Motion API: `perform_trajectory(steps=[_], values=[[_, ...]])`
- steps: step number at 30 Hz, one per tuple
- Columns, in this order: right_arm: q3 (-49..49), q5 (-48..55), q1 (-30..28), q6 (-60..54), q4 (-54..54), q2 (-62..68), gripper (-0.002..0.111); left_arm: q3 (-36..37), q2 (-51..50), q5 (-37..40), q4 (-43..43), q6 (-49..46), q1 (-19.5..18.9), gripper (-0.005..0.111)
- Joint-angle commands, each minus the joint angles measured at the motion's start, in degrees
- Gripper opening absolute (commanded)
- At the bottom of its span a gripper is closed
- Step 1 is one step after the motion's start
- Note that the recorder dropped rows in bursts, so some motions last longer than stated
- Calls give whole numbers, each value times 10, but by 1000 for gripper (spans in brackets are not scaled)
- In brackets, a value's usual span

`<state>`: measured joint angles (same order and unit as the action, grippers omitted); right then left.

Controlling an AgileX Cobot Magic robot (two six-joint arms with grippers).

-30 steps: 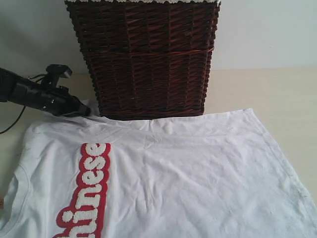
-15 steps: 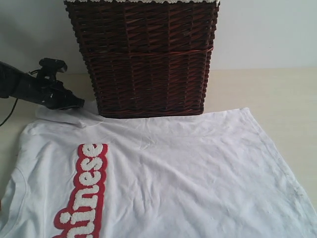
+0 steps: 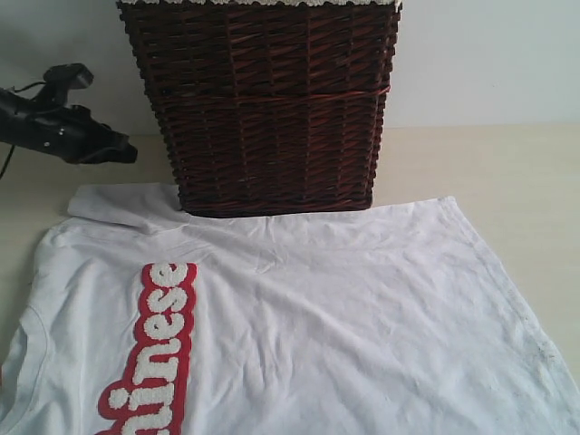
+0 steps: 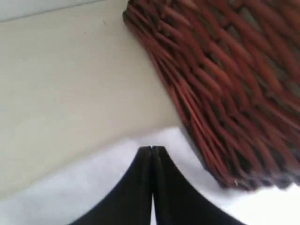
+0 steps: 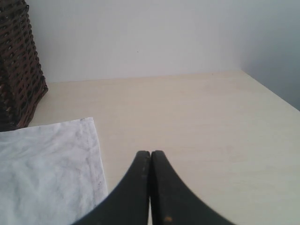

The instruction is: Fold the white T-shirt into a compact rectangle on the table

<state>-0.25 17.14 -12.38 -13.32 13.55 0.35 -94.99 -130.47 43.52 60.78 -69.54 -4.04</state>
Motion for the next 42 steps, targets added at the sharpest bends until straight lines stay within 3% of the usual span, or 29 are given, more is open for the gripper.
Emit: perform_trajectory(steps=[1,8,15,23,27,34,37,42], values=[[3,-6,0,0,-3,-3,0,31,49,57,-66,6,-40,0],[3,-6,0,0,-3,-3,0,119,163,93,-106,-30,-87,0],[3,-6,0,0,-3,-3,0,263,256,176,-124,-111,-88,0],[3,-6,0,0,-3,-3,0,435,291,105,-147,-170,-88,0],[3,-6,0,0,-3,-3,0,488,293,105,-148,-283,-88,0],[3,-6,0,0,-3,-3,0,498,341,113,-223,-469,-88,2],[3,-6,0,0,-3,-3,0,498,363,119,-265,-492,-88,21],[3,-6,0,0,-3,-3,0,515,366,121,-270,-483,-88,78]])
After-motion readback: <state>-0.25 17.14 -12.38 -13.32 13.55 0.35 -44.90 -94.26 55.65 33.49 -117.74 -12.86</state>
